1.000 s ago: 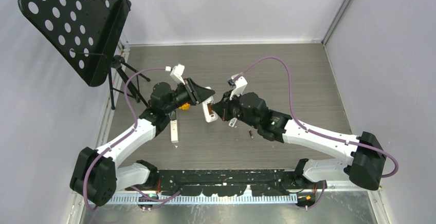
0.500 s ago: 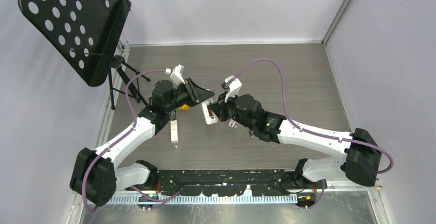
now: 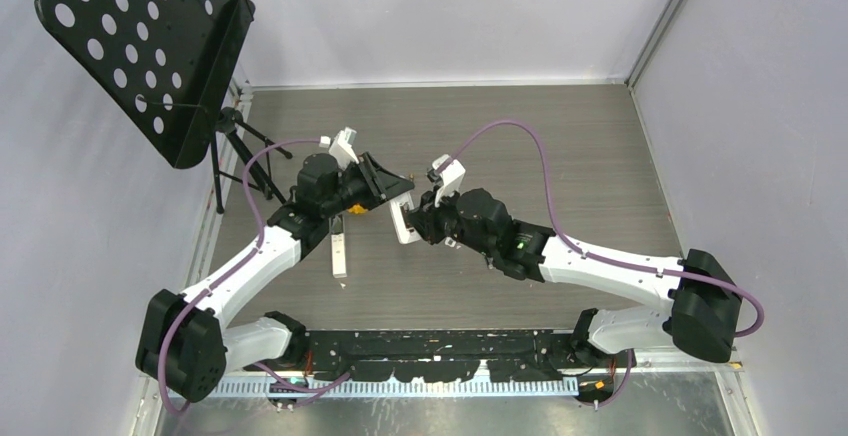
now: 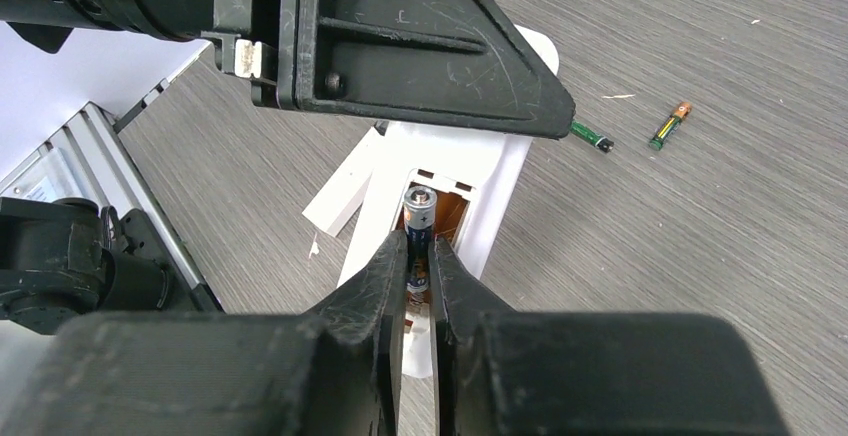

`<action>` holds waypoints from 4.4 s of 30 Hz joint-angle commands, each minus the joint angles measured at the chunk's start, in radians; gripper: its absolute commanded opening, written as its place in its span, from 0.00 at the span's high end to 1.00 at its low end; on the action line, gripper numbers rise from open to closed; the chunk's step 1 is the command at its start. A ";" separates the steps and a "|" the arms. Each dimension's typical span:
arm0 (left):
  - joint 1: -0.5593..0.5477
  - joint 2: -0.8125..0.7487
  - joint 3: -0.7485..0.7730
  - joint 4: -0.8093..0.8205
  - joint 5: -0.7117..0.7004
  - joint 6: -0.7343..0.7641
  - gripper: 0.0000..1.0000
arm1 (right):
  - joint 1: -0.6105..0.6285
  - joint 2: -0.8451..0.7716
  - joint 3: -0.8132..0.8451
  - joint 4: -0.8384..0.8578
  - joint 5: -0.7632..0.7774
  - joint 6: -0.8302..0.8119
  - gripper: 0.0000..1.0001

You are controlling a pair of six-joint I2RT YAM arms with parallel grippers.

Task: Load the batteries into the remote control
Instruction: Load the battery into the remote control.

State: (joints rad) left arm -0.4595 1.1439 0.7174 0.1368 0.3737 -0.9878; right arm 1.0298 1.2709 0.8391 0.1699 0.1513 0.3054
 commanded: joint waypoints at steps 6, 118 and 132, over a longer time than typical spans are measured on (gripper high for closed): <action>0.004 -0.032 0.051 0.021 0.019 -0.012 1.00 | 0.001 -0.021 0.003 -0.025 0.048 -0.009 0.78; 0.042 0.028 0.169 0.142 -0.068 -0.125 1.00 | -0.248 0.335 -0.129 0.917 -0.233 1.410 0.67; 0.071 0.018 0.154 0.153 -0.036 -0.151 1.00 | -0.249 0.356 -0.178 1.044 -0.200 1.370 0.40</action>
State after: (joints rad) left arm -0.4011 1.1969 0.8627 0.2485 0.2890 -1.1481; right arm 0.7837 1.6173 0.6842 1.1324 -0.0830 1.7149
